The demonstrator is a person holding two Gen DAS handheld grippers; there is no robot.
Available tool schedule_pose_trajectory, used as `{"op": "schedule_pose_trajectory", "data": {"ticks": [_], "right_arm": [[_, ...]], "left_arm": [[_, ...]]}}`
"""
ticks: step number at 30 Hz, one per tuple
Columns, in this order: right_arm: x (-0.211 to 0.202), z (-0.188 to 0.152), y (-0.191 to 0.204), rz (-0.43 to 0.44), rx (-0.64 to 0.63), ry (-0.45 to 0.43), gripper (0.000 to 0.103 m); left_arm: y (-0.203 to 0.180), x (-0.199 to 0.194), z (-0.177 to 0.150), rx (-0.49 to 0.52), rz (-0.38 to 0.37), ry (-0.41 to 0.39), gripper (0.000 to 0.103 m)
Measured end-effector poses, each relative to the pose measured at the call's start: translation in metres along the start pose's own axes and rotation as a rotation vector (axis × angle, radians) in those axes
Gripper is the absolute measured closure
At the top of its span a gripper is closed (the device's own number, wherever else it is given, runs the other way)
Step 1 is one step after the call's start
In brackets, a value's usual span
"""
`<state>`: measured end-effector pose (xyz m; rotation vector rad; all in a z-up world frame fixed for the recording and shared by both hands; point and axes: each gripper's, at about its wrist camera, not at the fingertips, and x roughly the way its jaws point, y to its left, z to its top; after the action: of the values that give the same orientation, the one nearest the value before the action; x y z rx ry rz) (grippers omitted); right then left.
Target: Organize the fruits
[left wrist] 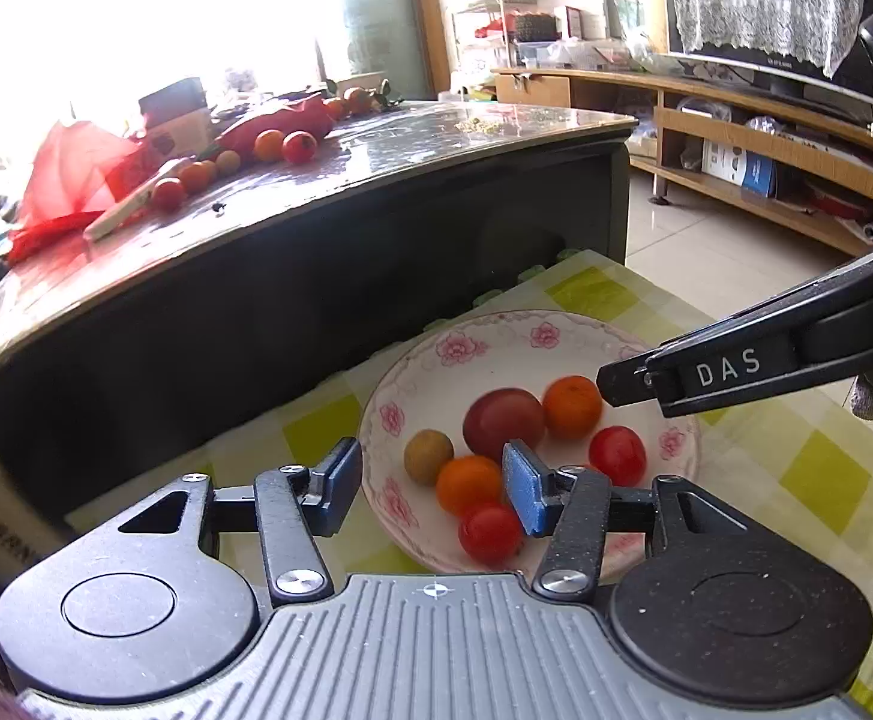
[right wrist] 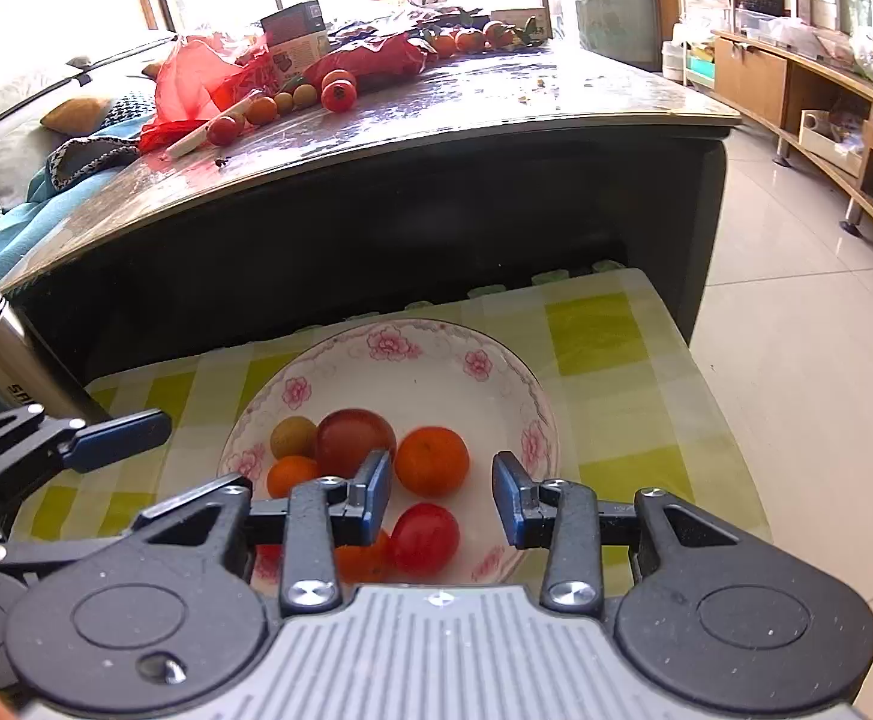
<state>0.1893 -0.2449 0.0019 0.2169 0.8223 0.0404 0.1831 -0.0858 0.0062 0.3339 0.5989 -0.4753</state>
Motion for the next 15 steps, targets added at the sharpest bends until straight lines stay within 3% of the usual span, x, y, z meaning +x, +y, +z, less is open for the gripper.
{"op": "schedule_pose_trajectory", "data": {"ticks": [15], "right_arm": [[-0.062, -0.047, 0.028, -0.055, -0.070, -0.031, 0.061]], "left_arm": [[-0.007, -0.059, -0.034, -0.102, 0.001, -0.011, 0.026]]}}
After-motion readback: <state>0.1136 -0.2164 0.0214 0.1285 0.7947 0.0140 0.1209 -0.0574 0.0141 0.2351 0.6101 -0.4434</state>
